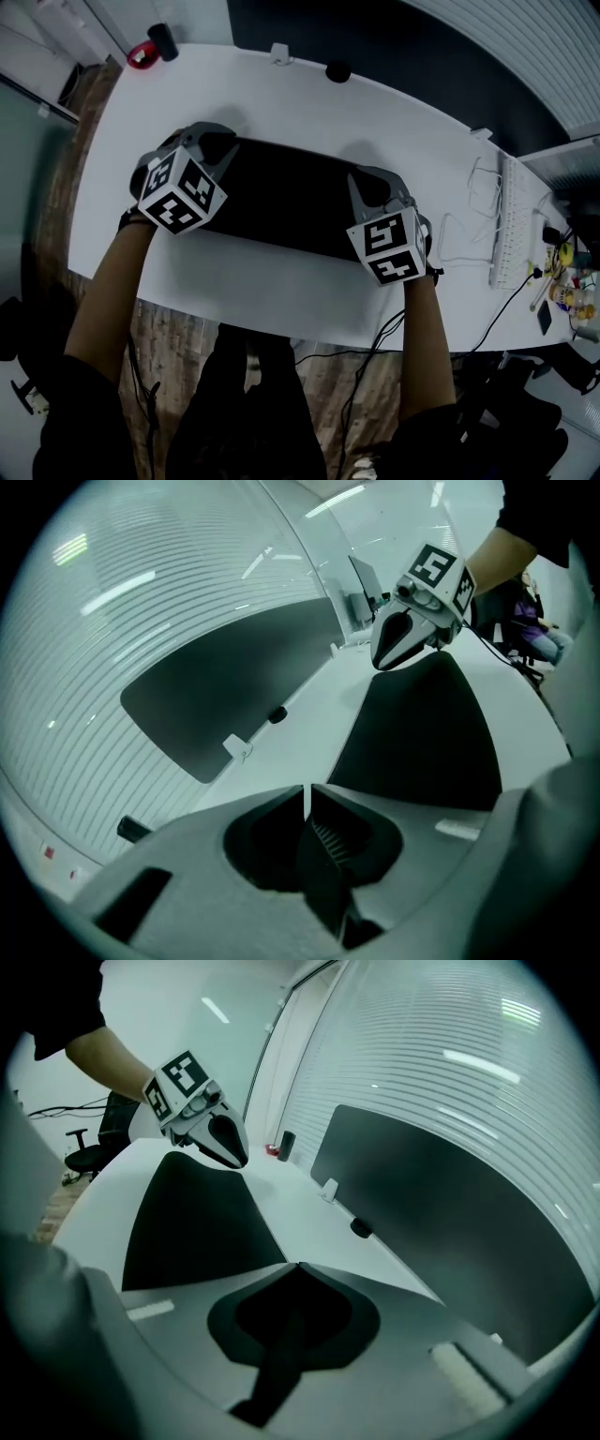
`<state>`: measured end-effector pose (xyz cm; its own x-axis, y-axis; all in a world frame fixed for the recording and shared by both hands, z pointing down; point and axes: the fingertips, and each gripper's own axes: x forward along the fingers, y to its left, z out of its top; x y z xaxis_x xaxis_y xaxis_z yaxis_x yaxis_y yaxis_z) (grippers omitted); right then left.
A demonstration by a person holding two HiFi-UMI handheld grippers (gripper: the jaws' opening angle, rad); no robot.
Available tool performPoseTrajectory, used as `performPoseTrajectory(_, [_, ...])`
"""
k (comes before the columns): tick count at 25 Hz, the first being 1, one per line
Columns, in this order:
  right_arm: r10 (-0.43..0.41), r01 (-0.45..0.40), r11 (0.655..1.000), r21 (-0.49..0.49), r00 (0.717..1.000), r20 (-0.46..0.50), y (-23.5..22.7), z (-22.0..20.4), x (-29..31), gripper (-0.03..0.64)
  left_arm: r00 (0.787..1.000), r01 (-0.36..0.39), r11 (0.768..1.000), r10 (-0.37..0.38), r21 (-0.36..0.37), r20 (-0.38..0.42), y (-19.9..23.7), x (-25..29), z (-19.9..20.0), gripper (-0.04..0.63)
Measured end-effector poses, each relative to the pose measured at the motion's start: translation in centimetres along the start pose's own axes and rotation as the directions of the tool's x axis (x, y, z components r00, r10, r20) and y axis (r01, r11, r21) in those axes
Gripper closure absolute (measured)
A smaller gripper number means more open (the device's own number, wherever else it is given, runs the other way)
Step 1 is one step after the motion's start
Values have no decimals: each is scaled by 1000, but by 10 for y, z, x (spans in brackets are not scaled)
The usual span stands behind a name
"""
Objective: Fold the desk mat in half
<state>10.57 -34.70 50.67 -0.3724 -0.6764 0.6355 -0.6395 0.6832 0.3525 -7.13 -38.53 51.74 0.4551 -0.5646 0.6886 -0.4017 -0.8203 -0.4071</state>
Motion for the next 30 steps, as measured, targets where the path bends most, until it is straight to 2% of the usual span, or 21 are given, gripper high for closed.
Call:
performPoseTrajectory(3, [-18, 15, 998, 63, 999, 42, 2, 10, -12, 609, 999, -25, 998, 27, -65, 32, -2, -12, 7, 603])
performPoseTrajectory(7, [-51, 40, 992, 118, 995, 88, 2, 23, -30, 607, 996, -41, 990, 50, -135, 70, -9, -28, 17, 603])
performPoseTrajectory(10, [-86, 61, 982, 180, 987, 138, 1, 37, -48, 609, 987, -75, 979, 99, -192, 123, -9, -48, 30, 603])
performPoseTrajectory(13, [-117, 74, 969, 234, 978, 175, 1, 46, -66, 609, 976, -112, 972, 147, -206, 161, -9, -69, 44, 603])
performPoseTrajectory(17, [-147, 94, 962, 256, 969, 196, 3, 52, -86, 609, 966, -133, 962, 180, -237, 187, -13, -87, 54, 603])
performPoseTrajectory(30, [-230, 143, 928, 343, 946, 229, 16, 63, -149, 609, 930, -160, 890, 281, -427, 238, -26, -153, 70, 603])
